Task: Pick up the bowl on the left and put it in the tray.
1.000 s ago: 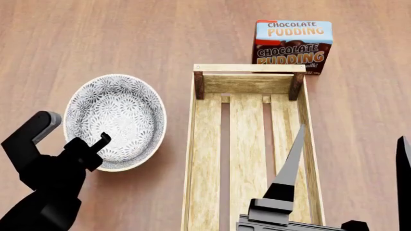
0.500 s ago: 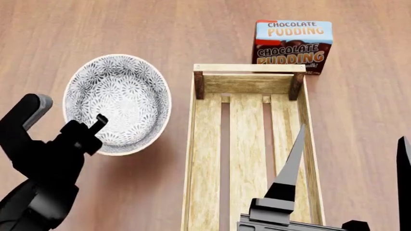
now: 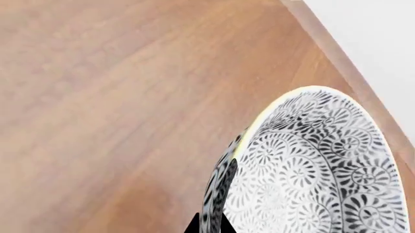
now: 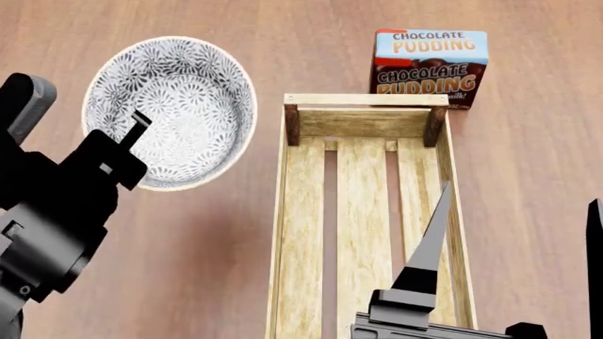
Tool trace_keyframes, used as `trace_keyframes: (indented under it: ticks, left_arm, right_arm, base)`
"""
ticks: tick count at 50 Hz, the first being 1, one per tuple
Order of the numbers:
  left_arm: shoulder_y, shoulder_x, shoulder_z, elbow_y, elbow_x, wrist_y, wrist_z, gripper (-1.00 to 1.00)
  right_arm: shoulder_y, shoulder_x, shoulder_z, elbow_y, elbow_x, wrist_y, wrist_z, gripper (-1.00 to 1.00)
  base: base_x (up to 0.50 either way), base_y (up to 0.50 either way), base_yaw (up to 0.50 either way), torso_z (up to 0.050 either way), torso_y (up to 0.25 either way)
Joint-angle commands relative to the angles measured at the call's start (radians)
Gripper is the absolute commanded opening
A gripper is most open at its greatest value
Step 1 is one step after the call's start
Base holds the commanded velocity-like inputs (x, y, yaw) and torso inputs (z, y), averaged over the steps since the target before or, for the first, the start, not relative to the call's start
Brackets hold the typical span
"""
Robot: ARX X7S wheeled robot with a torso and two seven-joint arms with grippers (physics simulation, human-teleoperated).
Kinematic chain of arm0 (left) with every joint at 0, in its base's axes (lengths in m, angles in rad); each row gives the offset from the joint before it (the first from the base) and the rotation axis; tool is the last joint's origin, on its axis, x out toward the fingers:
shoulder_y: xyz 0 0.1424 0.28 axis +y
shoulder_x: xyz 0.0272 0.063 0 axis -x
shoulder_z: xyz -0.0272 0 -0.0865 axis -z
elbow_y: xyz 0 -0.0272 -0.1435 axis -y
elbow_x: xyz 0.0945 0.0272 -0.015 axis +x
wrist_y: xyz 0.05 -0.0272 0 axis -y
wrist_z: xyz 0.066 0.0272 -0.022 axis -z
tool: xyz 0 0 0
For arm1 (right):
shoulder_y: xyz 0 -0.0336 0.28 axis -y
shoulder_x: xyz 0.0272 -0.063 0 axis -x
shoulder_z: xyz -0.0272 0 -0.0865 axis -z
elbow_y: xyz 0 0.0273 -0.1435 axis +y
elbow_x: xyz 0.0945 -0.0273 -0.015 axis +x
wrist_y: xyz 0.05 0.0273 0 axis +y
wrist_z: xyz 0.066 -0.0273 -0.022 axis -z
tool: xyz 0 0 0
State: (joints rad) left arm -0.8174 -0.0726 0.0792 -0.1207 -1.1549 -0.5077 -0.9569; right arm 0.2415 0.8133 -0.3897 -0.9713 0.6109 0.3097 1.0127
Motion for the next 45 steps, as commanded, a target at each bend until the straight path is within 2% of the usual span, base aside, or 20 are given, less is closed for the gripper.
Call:
trace_keyframes:
  ticks: [1, 6, 7, 10, 18, 24, 35, 45]
  left_arm:
    - [-0.069, 0.024, -0.014, 0.061, -0.172, -0.142, -0.300, -1.00]
    - [-0.077, 0.031, 0.002, 0.096, -0.197, -0.150, -0.345, -1.00]
    - [-0.088, 0.028, 0.007, 0.079, -0.250, -0.196, -0.377, -1.00]
    - [-0.106, 0.025, 0.031, 0.078, -0.273, -0.228, -0.422, -1.00]
    - [-0.113, 0.045, 0.053, 0.108, -0.332, -0.213, -0.472, -1.00]
    - [-0.089, 0.063, 0.072, 0.104, -0.351, -0.141, -0.476, -1.00]
    - [-0.077, 0.064, 0.181, 0.123, -0.375, 0.012, -0.449, -1.00]
    - [-0.089, 0.060, 0.293, 0.081, -0.451, 0.058, -0.399, -1.00]
  right_arm:
    - [0.001, 0.000, -0.004, 0.008, -0.003, -0.003, 0.001, 1.00]
    - [0.005, 0.000, -0.008, 0.006, -0.004, -0.001, 0.001, 1.00]
    - [0.004, 0.000, -0.007, 0.005, -0.003, -0.002, 0.001, 1.00]
    - [0.005, 0.005, -0.004, -0.003, 0.002, 0.001, 0.006, 1.00]
    - [0.007, 0.007, -0.005, -0.003, 0.004, 0.000, 0.007, 1.00]
    - [0.012, 0.005, -0.011, -0.003, 0.002, 0.003, 0.007, 1.00]
    - [0.012, 0.011, -0.010, -0.007, 0.006, 0.001, 0.013, 1.00]
    - [0.005, 0.024, 0.001, -0.013, 0.015, -0.008, 0.021, 1.00]
  base:
    - [0.00, 0.00, 0.00, 0.000, 0.000]
    - [0.00, 0.00, 0.00, 0.000, 0.000]
    - [0.00, 0.00, 0.00, 0.000, 0.000]
    - [0.00, 0.00, 0.00, 0.000, 0.000]
    - [0.00, 0.00, 0.00, 0.000, 0.002]
    - [0.00, 0.00, 0.00, 0.000, 0.000]
    - [0.00, 0.00, 0.00, 0.000, 0.000]
    - [0.00, 0.00, 0.00, 0.000, 0.000]
